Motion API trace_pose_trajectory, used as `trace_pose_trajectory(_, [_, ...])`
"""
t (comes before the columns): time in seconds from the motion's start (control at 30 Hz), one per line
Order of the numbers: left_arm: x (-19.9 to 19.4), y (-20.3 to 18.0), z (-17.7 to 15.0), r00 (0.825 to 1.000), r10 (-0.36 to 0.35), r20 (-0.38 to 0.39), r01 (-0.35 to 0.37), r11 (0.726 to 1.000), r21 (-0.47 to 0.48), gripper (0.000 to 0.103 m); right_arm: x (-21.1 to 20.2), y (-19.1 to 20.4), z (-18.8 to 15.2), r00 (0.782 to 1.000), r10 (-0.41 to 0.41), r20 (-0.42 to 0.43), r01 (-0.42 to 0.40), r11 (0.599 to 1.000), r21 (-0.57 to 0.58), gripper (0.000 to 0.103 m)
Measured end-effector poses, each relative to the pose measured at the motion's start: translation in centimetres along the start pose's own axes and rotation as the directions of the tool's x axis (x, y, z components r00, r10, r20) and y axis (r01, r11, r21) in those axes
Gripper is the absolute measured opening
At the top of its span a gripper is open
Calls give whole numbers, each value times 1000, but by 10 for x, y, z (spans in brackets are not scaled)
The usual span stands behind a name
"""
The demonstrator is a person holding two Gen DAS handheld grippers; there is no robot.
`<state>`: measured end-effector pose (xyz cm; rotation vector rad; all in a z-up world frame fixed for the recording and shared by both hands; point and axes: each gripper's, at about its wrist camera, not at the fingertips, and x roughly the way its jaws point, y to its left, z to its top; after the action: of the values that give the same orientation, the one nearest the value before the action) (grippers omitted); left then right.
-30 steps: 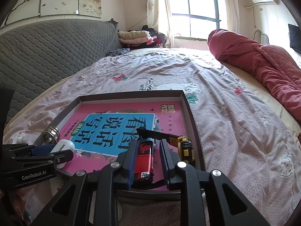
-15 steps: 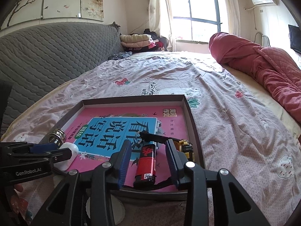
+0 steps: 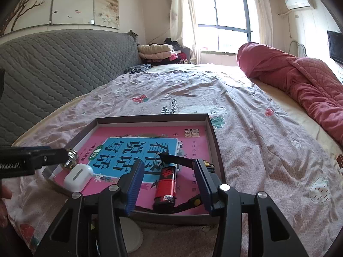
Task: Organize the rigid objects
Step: 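Open both grippers and withdraw them from the box toward the remaining items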
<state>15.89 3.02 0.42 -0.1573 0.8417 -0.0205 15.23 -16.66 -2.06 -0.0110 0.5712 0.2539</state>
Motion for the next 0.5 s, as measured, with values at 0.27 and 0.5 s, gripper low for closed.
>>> trace_pose_trajectory(0.27, [-12,3,-7,1000,7,0,-7,1000,-6,60,-12,12,-7,1000,15,-5,-15,999,-47,50])
trace_pose_trajectory(0.5, [-18,-3,-15,1000,8,3,-8,1000,9,63,-28,15,-13,1000,5,-2,-5,998,-57,55])
